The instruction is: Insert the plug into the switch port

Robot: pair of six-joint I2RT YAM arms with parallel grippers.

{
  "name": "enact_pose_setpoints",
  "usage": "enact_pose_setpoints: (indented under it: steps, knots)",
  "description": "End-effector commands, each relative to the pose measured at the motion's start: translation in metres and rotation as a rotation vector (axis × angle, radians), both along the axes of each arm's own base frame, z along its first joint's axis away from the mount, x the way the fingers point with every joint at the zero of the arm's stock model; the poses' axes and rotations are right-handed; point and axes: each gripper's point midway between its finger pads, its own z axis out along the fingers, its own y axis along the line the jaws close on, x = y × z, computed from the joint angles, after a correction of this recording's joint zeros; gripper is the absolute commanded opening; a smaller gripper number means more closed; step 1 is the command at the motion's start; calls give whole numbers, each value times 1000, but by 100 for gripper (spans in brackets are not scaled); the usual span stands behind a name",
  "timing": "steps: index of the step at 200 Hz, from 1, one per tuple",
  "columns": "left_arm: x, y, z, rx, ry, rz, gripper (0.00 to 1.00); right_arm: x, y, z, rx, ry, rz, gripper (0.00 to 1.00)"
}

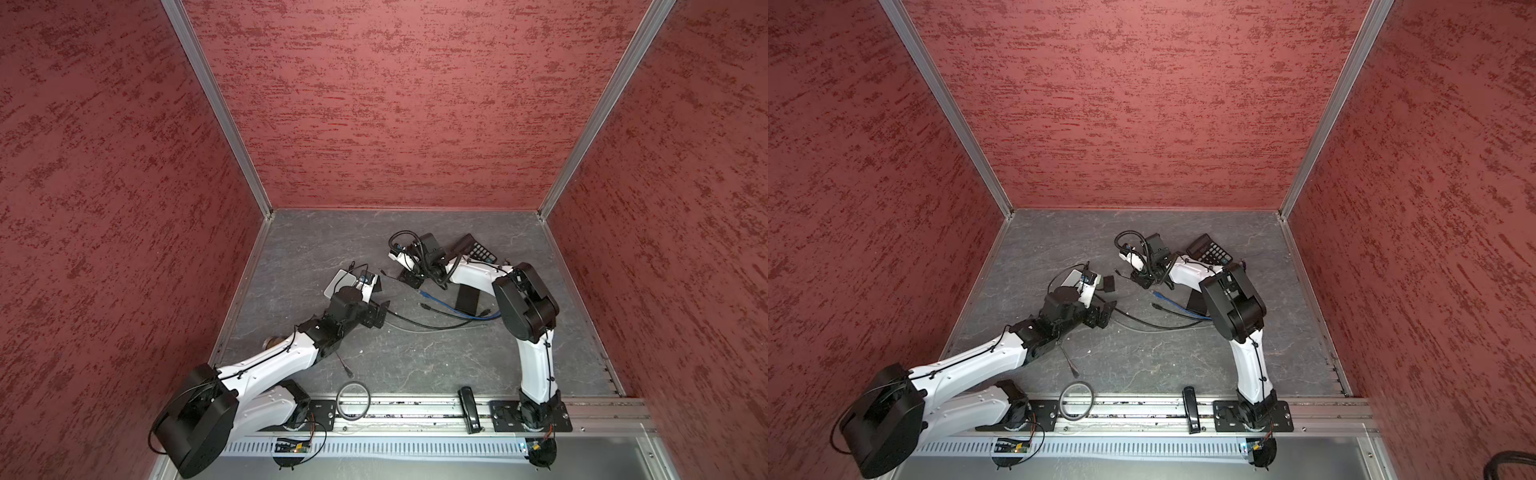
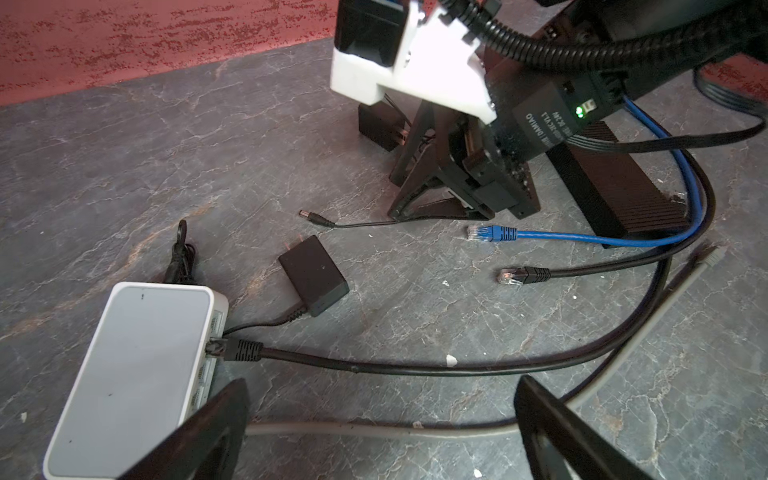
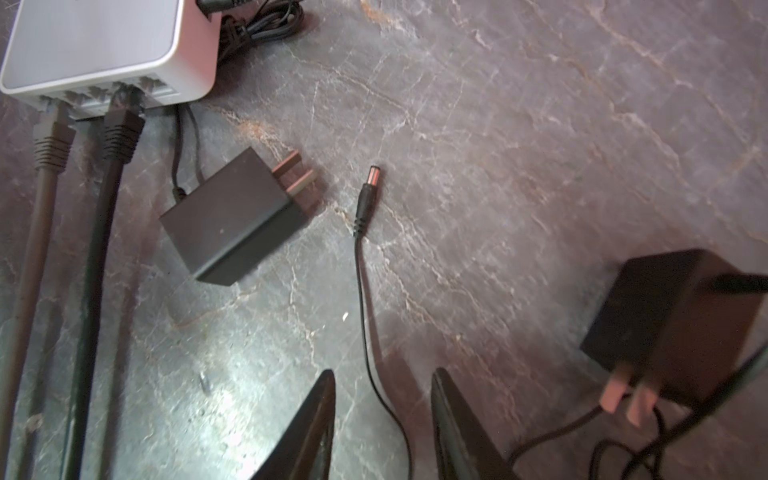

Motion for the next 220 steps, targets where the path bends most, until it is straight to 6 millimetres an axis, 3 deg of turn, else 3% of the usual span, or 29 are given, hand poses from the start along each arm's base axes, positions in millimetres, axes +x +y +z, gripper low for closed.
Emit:
enact_pose_setpoints:
  steps: [1, 79, 153, 180, 220]
  knots:
    - [-1, -1, 4, -6, -19, -23, 100, -2, 4, -9, -5, 35, 34, 39]
    - [1, 6, 8, -17, -28, -4, 100, -5, 5, -26, -10, 79, 38, 35]
    - [1, 7, 10, -22, -65, -26, 100, -11, 0, -36, -38, 101, 40, 10]
    - [3, 5, 13, -19, -67, -37, 100, -14, -2, -33, -40, 97, 41, 0]
    - [9, 1, 21, -3, -88, -59, 100, -21, -4, -12, -7, 82, 43, 0]
